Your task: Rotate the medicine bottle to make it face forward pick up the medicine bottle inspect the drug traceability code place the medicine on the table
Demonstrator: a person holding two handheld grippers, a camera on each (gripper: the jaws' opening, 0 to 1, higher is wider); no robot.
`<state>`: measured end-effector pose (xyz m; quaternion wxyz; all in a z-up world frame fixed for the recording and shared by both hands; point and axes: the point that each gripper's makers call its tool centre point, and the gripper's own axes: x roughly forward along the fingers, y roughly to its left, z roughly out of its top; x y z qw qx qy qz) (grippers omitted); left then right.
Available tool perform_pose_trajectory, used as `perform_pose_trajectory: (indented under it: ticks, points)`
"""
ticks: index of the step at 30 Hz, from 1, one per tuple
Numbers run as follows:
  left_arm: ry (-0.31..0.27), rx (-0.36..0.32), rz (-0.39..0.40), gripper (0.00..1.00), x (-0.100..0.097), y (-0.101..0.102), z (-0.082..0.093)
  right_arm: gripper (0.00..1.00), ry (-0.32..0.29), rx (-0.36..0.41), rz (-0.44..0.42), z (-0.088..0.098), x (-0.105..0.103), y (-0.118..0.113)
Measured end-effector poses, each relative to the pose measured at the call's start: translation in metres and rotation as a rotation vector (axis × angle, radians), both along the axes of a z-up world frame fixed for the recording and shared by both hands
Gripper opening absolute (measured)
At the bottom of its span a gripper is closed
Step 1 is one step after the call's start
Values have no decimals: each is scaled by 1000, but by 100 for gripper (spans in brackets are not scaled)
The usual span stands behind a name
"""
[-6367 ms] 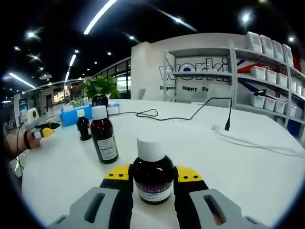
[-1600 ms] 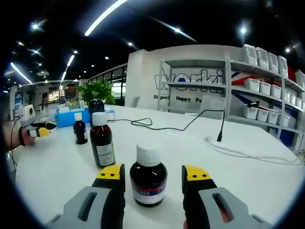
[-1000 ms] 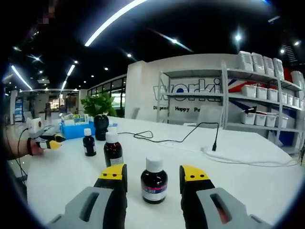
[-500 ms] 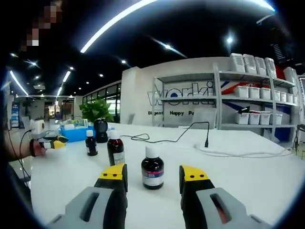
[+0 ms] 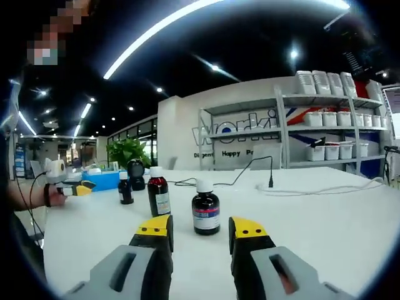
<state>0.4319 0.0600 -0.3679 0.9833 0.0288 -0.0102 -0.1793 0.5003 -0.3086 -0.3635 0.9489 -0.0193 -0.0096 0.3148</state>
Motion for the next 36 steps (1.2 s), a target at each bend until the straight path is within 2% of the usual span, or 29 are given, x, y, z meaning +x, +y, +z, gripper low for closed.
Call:
perform_pose_trajectory:
  ticks: [1, 2, 3, 7, 12, 17, 19, 20, 21, 23, 25, 27, 32, 36]
  points:
    - [3, 0, -1, 25, 0, 0, 0, 29, -46, -39, -2, 2, -1, 1]
    - [3, -2, -4, 25, 0, -1, 0, 29, -48, -54, 9, -1, -2, 5]
    - [3, -5, -7, 25, -1, -2, 0, 29, -23, -34, 15, -1, -2, 8]
    - [2, -5, -18, 25, -1, -4, 0, 29, -33, -55, 21, -3, -5, 11]
    - [11, 8, -28, 25, -2, -7, -1, 26, -33, -29, 21, 1, -5, 9]
    - [11, -26, -24, 27, -3, -6, 3, 24, -38, -19, 13, 3, -4, 7]
    - [15, -61, -8, 27, -1, -4, 9, 24, -37, -34, 14, 0, -4, 8]
    - [14, -94, -14, 26, 0, -6, 14, 24, -41, -43, 9, 0, -3, 7]
    - [10, -98, -18, 26, 1, -9, 19, 24, -42, -49, 8, -1, -3, 7]
    - [-1, -60, -33, 26, 4, -20, 27, 24, -43, -53, 9, -1, -3, 7]
    - [1, -60, -34, 26, 8, -31, 35, 23, -45, -54, 10, -1, -3, 7]
    - [14, -119, -37, 26, 12, -42, 43, 23, -44, -54, 10, -1, -3, 7]
    - [23, -125, -41, 27, 27, -73, 54, 22, -44, -56, 6, -1, -2, 7]
    - [15, -147, -32, 27, 41, -88, 62, 21, -44, -58, 8, -1, -2, 7]
